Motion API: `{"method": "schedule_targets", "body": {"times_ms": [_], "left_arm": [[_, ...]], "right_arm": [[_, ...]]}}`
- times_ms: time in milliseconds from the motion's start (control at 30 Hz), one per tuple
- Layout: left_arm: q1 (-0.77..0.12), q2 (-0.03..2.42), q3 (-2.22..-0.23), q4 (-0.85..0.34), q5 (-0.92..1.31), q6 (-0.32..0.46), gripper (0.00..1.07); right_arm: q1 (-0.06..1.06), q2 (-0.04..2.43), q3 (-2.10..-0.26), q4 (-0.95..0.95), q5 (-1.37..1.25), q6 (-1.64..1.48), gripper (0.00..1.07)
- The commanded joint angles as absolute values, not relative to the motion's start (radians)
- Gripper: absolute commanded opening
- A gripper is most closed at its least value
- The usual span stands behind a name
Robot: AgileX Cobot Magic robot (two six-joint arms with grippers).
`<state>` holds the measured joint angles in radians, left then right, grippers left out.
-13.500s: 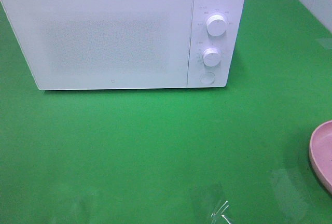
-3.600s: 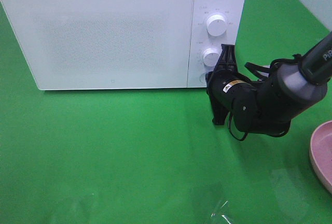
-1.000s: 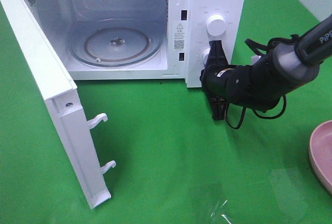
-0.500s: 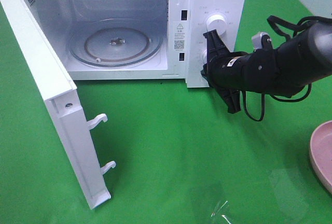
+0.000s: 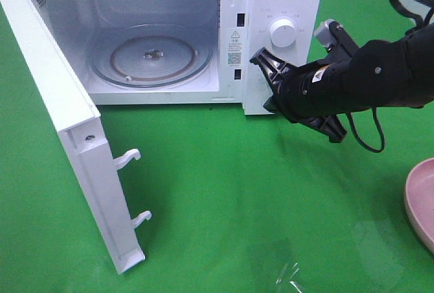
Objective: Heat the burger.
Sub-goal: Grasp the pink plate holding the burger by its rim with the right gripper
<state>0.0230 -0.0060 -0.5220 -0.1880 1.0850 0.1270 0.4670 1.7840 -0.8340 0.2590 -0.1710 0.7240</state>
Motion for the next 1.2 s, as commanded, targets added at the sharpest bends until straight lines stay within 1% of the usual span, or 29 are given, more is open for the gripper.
{"method": "schedule_targets", "body": {"times_ms": [33,67,100,233,267,400,433,467,567,633,667,700,733,767,800,833,867,900,933,967,1000,1033,1067,1100,1133,1167,1200], "left_arm": [[0.018,-0.021,-0.518,-0.193,1.071,0.126,0.98],[0.018,-0.021,-0.518,-0.193,1.071,0.126,0.98],[0.018,-0.021,-0.518,-0.193,1.071,0.126,0.98],[0.018,-0.021,-0.518,-0.193,1.071,0.126,0.98],[0.018,-0.021,-0.518,-0.193,1.071,0.126,0.98],[0.018,-0.021,-0.518,-0.193,1.071,0.126,0.98],[0.018,-0.021,-0.518,-0.193,1.071,0.126,0.98],[0.018,-0.021,-0.518,-0.193,1.071,0.126,0.98],[0.018,-0.021,-0.518,-0.193,1.071,0.126,0.98],[0.018,-0.021,-0.518,-0.193,1.071,0.126,0.98],[0.018,-0.021,-0.518,-0.193,1.071,0.126,0.98],[0.018,-0.021,-0.518,-0.193,1.071,0.126,0.98],[0.018,-0.021,-0.518,-0.193,1.071,0.126,0.98],[0.018,-0.021,-0.518,-0.193,1.071,0.126,0.98],[0.018,-0.021,-0.518,-0.193,1.071,0.126,0.98],[0.018,-0.021,-0.518,-0.193,1.071,0.126,0.98],[0.018,-0.021,-0.518,-0.193,1.071,0.126,0.98],[0.018,-0.021,-0.518,-0.193,1.071,0.126,0.98],[0.018,-0.021,-0.518,-0.193,1.071,0.126,0.98],[0.018,-0.021,-0.518,-0.193,1.071,0.126,0.98],[0.018,-0.021,-0.518,-0.193,1.071,0.126,0.98],[0.018,-0.021,-0.518,-0.193,1.071,0.126,0.98],[0.018,-0.021,-0.518,-0.193,1.071,0.126,0.98],[0.018,-0.021,-0.518,-0.193,1.071,0.126,0.98],[0.018,-0.021,-0.518,-0.193,1.071,0.126,0.98],[0.018,-0.021,-0.518,-0.193,1.071,0.126,0.98],[0.018,-0.021,-0.518,-0.193,1.071,0.126,0.98]], "right_arm": [[0.463,1.751,-0.834,0.246,-0.095,0.593,0.0],[0.463,1.733,-0.834,0.246,-0.034,0.498,0.0],[0.463,1.733,-0.834,0.246,-0.034,0.498,0.0],[0.463,1.695,-0.835,0.24,0.129,0.293,0.01],[0.463,1.695,-0.835,0.24,0.129,0.293,0.01],[0.463,1.67,-0.835,0.172,0.296,0.2,0.03],[0.463,1.67,-0.835,0.172,0.296,0.2,0.03],[0.463,1.663,-0.835,0.146,0.366,0.183,0.04],[0.463,1.652,-0.835,0.121,0.432,0.165,0.05],[0.463,1.615,-0.835,0.06,0.568,0.137,0.07],[0.463,1.615,-0.835,0.06,0.568,0.137,0.07],[0.463,1.594,-0.835,0.027,0.623,0.119,0.1],[0.463,1.594,-0.835,0.027,0.623,0.119,0.1],[0.45,1.567,-0.835,0.01,0.658,0.09,0.14],[0.45,1.567,-0.835,0.01,0.658,0.09,0.14],[0.439,1.551,-0.835,0.01,0.672,0.074,0.18],[0.439,1.551,-0.835,0.01,0.672,0.074,0.18],[0.422,1.516,-0.835,0.005,0.691,0.055,0.28],[0.401,1.486,-0.835,-0.017,0.698,0.046,0.42],[0.401,1.486,-0.835,-0.017,0.698,0.046,0.42],[0.38,1.456,-0.835,-0.043,0.7,0.046,0.59],[0.38,1.456,-0.835,-0.043,0.7,0.046,0.59],[0.357,1.432,-0.835,-0.066,0.708,0.046,0.77],[0.357,1.432,-0.835,-0.066,0.708,0.046,0.77],[0.329,1.42,-0.835,-0.09,0.734,0.046,0.93],[0.329,1.42,-0.835,-0.09,0.734,0.046,0.93],[0.315,1.419,-0.835,-0.097,0.748,0.046,0.99]]}}
